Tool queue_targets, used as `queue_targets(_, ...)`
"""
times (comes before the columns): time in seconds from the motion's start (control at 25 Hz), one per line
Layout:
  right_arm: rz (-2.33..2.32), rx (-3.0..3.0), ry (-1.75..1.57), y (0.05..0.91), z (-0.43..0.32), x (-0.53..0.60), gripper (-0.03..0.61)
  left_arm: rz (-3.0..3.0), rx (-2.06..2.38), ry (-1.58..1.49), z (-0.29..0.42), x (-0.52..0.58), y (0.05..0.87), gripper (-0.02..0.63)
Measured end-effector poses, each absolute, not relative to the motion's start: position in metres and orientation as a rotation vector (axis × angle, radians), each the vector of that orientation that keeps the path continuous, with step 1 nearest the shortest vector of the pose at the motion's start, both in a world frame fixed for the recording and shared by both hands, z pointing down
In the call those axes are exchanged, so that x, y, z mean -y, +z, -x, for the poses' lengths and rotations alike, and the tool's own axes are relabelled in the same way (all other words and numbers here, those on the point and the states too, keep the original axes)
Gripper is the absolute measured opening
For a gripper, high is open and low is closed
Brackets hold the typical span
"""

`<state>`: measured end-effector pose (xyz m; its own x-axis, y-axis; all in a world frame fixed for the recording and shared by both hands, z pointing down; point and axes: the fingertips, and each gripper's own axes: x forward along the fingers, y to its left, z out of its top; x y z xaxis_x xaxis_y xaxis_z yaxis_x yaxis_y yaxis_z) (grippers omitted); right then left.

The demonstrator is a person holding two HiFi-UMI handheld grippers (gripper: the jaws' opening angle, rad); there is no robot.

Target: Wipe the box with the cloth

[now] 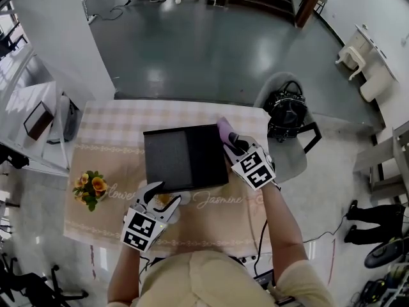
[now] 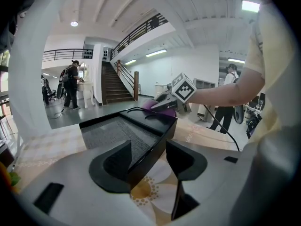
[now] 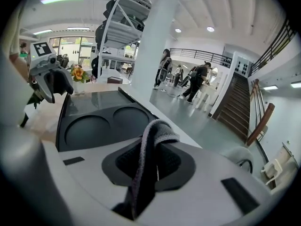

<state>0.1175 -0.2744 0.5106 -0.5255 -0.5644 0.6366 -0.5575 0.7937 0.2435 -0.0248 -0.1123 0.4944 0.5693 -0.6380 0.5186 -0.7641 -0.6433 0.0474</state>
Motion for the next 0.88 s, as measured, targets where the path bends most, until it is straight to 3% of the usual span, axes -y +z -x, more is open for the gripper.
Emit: queue_targets(0.88, -0.722, 2.319, 0.229, 0.509, -0.126, 0.216, 0.072, -2.557, 1.158, 0.695, 0.025, 0.101, 0.492, 0.245)
